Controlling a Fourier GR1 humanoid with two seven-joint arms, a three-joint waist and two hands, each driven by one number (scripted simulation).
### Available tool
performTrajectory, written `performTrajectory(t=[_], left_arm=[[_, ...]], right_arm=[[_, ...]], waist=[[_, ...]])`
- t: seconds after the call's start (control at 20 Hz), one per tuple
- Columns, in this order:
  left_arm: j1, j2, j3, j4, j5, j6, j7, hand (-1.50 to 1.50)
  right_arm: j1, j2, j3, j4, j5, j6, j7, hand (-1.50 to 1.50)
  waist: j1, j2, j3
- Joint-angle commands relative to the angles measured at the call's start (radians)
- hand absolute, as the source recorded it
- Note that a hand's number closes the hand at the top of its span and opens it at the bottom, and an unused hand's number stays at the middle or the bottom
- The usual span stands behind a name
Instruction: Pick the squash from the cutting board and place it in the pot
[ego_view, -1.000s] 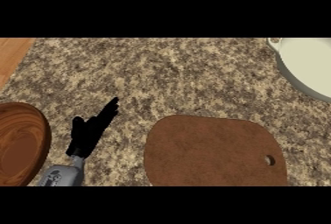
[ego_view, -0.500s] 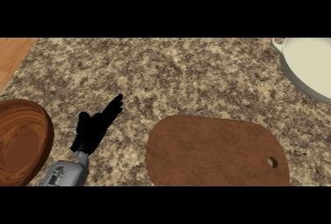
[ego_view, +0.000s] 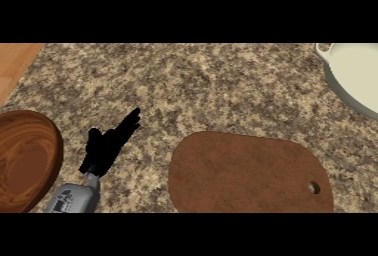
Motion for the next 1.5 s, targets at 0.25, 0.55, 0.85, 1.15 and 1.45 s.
performTrajectory(t=[0.25,0.55,0.85,1.15,1.45], left_arm=[[-0.004,-0.015,-0.008,0.028,-0.015,0.004,-0.020,0.00],[0.027,0.000,-0.002,-0.001,-0.006,-0.012,-0.029,0.00],[-0.004,-0.020,0.002,-0.015,-0.007,0.014,0.007,0.00],[0.026,-0.014,0.014,0.015,-0.012,0.015,-0.035,0.00],[0.018,-0.020,0.008,-0.003,-0.011,0.019,0.006,0.00]], right_arm=[[-0.069,0.085,0.170,0.150,0.202,0.067,0.211,1.50],[-0.146,0.138,0.187,0.225,0.229,0.190,0.326,-1.50],[-0.191,0.165,-0.062,0.187,-0.020,0.093,0.188,-1.50],[-0.209,0.134,-0.293,0.197,-0.245,0.042,0.156,-1.50],[-0.197,0.026,-0.430,0.197,-0.371,-0.001,0.177,-1.50]], waist=[[0.016,0.012,-0.001],[0.008,0.004,0.000],[-0.013,0.000,0.005],[-0.028,0.004,0.004],[-0.033,0.003,0.004]])
